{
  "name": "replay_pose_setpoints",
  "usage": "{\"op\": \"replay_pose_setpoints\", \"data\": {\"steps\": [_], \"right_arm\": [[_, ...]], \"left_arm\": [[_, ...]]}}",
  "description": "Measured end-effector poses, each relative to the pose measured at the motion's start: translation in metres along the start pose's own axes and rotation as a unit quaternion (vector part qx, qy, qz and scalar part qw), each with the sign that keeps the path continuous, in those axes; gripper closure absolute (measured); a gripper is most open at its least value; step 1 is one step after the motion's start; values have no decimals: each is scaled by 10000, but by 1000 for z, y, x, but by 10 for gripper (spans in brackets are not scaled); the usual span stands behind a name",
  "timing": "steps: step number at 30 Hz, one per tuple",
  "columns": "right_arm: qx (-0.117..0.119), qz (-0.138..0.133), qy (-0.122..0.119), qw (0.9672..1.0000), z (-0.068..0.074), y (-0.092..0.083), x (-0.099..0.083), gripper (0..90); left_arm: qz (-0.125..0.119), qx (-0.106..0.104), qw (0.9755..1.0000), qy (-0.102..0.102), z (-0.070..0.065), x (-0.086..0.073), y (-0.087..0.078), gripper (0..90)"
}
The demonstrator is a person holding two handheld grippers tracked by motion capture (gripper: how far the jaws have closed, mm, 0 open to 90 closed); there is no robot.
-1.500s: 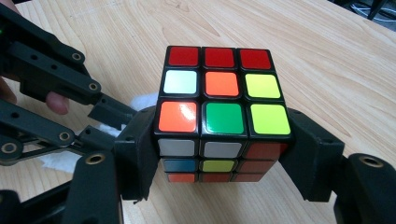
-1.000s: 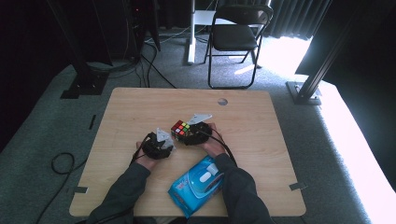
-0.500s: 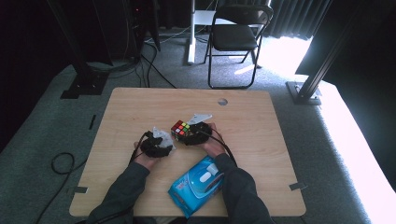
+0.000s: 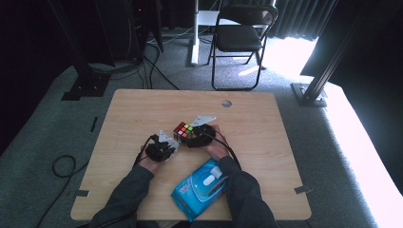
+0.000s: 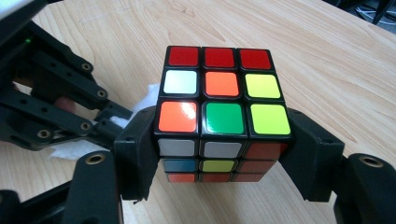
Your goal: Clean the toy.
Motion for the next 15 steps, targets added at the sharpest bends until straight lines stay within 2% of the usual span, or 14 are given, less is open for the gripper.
{"op": "replay_pose_setpoints", "data": {"steps": [9, 15], "right_arm": [[66, -58, -26, 10000, 2, -3, 3, 344], [104, -171, 24, 9998, 2, -7, 5, 344]], "left_arm": [[-299, 111, 9993, 212, -10, 16, 3, 836], [-394, 255, 9984, 309, -7, 23, 1, 837]]}}
Point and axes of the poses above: each handheld gripper's, and its own axes: y roughly forward along the jaws, x roughly out of its top, z roughly to its left, the point moved 7 cm from there along y, roughly forward along the jaws, and after that the axes turned 1 degree about -y, right-handed, at the moved point
